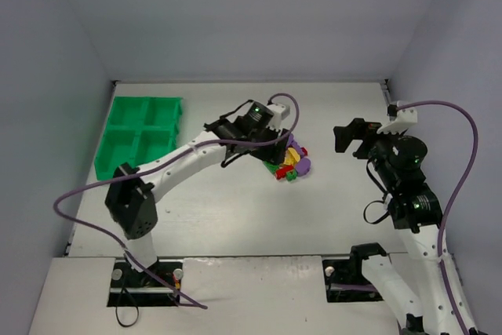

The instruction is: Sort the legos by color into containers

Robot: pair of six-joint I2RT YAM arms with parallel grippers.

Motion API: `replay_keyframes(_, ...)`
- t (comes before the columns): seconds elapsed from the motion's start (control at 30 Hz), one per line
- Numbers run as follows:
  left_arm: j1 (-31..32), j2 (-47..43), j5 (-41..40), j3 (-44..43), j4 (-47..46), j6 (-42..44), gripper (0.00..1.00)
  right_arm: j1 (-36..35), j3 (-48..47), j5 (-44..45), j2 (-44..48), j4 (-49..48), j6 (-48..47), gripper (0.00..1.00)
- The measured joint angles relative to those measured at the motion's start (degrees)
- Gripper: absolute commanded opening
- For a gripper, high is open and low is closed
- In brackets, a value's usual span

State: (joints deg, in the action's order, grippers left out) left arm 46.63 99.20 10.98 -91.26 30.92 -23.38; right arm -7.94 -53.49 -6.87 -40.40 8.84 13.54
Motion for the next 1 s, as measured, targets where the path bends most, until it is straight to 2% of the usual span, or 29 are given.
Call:
replay_keyframes(0.17,3.63,9.2,0.9,-4.26,0.02,3.89,0.59,0.0,0.98,-0.79,1.38,1.53,-0.07,1.0)
replay_keyframes(0.4,5.33,16.9,0.5,-8.55,0.33,8.44,0.59,0.0,1.01,-0.85,3.15,3.54,-0.52,1.0)
replay_keyframes(0.63,5.27,21.33,-1.03,-11.5,2.25,14.27,0.47,0.0,1.01,-0.85,3.23,4.66,-1.4,1.0)
replay_keyframes(1.0,4.59,24.11,-1.86,-12.68,4.72,21.66,0.46,0.0,1.01,-0.87,1.46,5.25,-2.01,1.0)
